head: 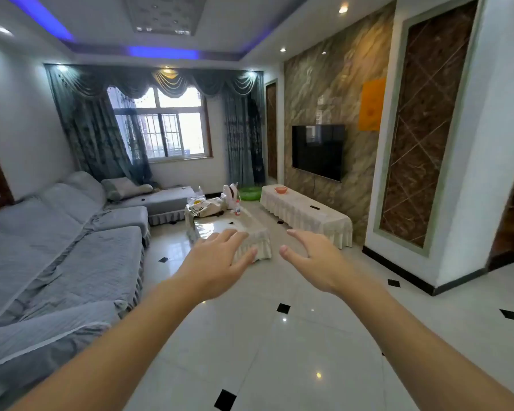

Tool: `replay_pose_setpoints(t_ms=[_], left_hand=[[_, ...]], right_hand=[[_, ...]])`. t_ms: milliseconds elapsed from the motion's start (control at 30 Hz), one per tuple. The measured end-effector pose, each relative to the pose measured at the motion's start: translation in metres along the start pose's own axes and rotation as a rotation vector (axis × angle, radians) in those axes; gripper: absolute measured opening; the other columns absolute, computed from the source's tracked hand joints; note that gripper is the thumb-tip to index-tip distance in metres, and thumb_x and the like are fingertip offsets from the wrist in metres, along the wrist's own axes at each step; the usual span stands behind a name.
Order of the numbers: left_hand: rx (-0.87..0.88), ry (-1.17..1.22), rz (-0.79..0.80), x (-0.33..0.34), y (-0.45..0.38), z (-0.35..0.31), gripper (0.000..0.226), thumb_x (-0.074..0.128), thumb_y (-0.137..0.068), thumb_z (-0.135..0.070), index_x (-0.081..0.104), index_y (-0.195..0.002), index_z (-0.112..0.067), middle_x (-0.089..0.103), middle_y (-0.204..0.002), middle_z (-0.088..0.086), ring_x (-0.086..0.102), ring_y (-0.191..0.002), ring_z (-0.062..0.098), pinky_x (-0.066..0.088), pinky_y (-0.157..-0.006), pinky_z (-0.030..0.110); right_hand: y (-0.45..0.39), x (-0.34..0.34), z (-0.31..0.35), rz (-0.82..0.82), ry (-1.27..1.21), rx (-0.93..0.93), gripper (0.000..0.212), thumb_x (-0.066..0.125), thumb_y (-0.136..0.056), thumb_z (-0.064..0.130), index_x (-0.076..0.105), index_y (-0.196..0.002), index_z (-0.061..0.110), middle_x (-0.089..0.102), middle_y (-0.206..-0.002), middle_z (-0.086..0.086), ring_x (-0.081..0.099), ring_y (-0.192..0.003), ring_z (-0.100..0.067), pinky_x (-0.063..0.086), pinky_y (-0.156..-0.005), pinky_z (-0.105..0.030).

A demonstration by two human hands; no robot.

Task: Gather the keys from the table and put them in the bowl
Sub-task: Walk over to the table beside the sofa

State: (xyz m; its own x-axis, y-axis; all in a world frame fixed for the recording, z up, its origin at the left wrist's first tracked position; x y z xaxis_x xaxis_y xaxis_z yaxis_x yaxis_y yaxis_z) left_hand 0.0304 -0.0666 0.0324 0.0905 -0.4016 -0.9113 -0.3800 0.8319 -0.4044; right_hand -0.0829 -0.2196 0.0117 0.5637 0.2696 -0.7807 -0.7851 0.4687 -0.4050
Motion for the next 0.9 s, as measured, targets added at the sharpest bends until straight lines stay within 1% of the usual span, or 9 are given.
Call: replay_pose_setpoints(t_ms=[300, 433, 533, 600, 733, 900], left_hand=[[-0.106, 0.003, 0.005, 0.030, -0.023, 0.013, 0.064, 0.018, -0.093, -0.063, 0.036, -0.143, -0.028, 0.043, -0.146, -0.004, 0.039, -0.132, 0.018, 0.034, -0.104, 0.041], [-0.179, 0.085, -0.020, 0.034, -0.032, 0.019, 0.059, 0.022, -0.095, -0.061, 0.041, -0.140, -0.026, 0.046, -0.144, -0.002, 0.040, -0.131, 0.020, 0.035, -0.103, 0.041], [-0.183, 0.093, -0.024, 0.037, -0.037, 0.022, 0.060, 0.024, -0.096, -0.060, 0.042, -0.140, -0.025, 0.047, -0.143, -0.002, 0.040, -0.131, 0.020, 0.035, -0.103, 0.040], [-0.185, 0.081, -0.029, 0.037, -0.042, 0.029, 0.059, 0.024, -0.096, -0.060, 0.042, -0.141, -0.025, 0.047, -0.144, -0.002, 0.039, -0.131, 0.018, 0.034, -0.104, 0.039], [-0.184, 0.045, -0.044, 0.036, -0.056, 0.055, 0.057, 0.026, -0.096, -0.058, 0.042, -0.140, -0.026, 0.047, -0.144, -0.003, 0.041, -0.130, 0.019, 0.035, -0.103, 0.042], [-0.189, 0.004, -0.040, 0.042, -0.079, 0.118, 0.057, 0.026, -0.097, -0.056, 0.040, -0.142, -0.025, 0.042, -0.147, -0.002, 0.038, -0.133, 0.019, 0.032, -0.106, 0.041]], right_hand=[[-0.027, 0.007, -0.033, -0.010, -0.055, 0.026, 0.066, 0.039, -0.090, 0.064, 0.040, -0.145, 0.027, 0.046, -0.145, 0.003, 0.036, -0.133, -0.017, 0.034, -0.100, -0.038], [-0.042, 0.016, -0.039, 0.012, -0.081, 0.014, 0.064, 0.041, -0.092, 0.062, 0.040, -0.145, 0.027, 0.046, -0.145, 0.002, 0.037, -0.133, -0.018, 0.034, -0.097, -0.035], [-0.053, 0.026, -0.039, 0.026, -0.105, -0.005, 0.061, 0.043, -0.093, 0.059, 0.041, -0.144, 0.026, 0.047, -0.144, 0.002, 0.038, -0.132, -0.018, 0.032, -0.094, -0.032], [-0.062, 0.033, -0.037, 0.032, -0.118, -0.013, 0.060, 0.043, -0.093, 0.059, 0.041, -0.144, 0.027, 0.048, -0.143, 0.002, 0.038, -0.132, -0.018, 0.033, -0.094, -0.033], [-0.091, 0.048, -0.030, 0.035, -0.127, -0.030, 0.062, 0.042, -0.092, 0.060, 0.041, -0.144, 0.026, 0.049, -0.143, 0.002, 0.038, -0.133, -0.017, 0.035, -0.097, -0.035], [-0.143, 0.087, -0.007, 0.050, -0.095, -0.058, 0.060, 0.042, -0.092, 0.060, 0.043, -0.142, 0.027, 0.049, -0.143, 0.001, 0.037, -0.133, -0.017, 0.034, -0.094, -0.034]])
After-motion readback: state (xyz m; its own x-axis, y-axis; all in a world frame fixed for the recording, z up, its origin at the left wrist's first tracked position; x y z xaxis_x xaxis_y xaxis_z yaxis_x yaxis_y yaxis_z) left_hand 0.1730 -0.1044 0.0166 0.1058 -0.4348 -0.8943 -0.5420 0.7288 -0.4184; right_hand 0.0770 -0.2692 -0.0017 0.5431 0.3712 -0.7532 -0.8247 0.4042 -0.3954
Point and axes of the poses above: each hand's wrist, its own y-axis away from the middle knuckle, its own x-axis out of the palm, z = x × y, the point moved 8 cm from there along -y, towards the middle knuckle
